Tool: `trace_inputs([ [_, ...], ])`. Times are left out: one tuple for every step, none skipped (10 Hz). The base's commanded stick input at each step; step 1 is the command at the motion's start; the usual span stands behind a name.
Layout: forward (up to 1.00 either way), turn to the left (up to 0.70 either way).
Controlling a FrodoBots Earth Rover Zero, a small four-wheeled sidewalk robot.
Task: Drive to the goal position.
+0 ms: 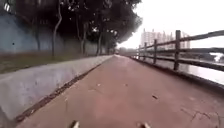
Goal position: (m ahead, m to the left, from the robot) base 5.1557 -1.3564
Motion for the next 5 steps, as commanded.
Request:
trace_inputs([
  [0.7,0.0],
  [0.7,0.0],
  [0.7,0.0],
  [0.7,0.0],
  [0.7,0.0],
])
